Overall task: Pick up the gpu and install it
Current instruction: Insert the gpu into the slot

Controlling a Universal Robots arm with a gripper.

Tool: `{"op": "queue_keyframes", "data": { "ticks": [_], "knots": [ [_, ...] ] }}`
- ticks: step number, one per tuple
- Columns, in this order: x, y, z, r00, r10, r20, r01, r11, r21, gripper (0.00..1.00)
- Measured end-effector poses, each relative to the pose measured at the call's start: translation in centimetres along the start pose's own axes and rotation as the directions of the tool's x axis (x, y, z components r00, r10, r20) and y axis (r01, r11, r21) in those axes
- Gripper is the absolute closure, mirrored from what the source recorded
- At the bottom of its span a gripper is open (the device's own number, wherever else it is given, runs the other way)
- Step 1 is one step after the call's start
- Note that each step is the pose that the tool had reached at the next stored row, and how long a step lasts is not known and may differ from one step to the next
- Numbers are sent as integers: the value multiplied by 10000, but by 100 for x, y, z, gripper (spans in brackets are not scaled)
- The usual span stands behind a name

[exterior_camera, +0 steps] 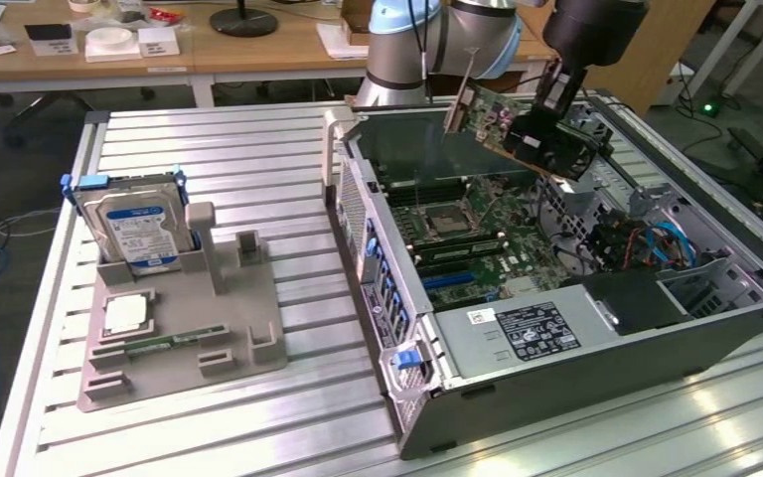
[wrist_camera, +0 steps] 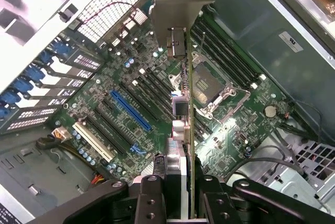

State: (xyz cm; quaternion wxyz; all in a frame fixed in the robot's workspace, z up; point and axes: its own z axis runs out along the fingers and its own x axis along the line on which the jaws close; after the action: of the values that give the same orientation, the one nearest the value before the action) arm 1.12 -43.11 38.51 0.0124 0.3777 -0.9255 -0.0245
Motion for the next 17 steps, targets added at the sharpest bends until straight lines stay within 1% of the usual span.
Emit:
{"op": "queue_keyframes", "data": {
  "ticks": [9, 17],
  "knots": [
    [0, 0, 0, 9980, -632, -34, 632, 9980, 1, 72],
    [0, 0, 0, 9936, -1128, -62, 1128, 9936, 1, 72]
  ]
}}
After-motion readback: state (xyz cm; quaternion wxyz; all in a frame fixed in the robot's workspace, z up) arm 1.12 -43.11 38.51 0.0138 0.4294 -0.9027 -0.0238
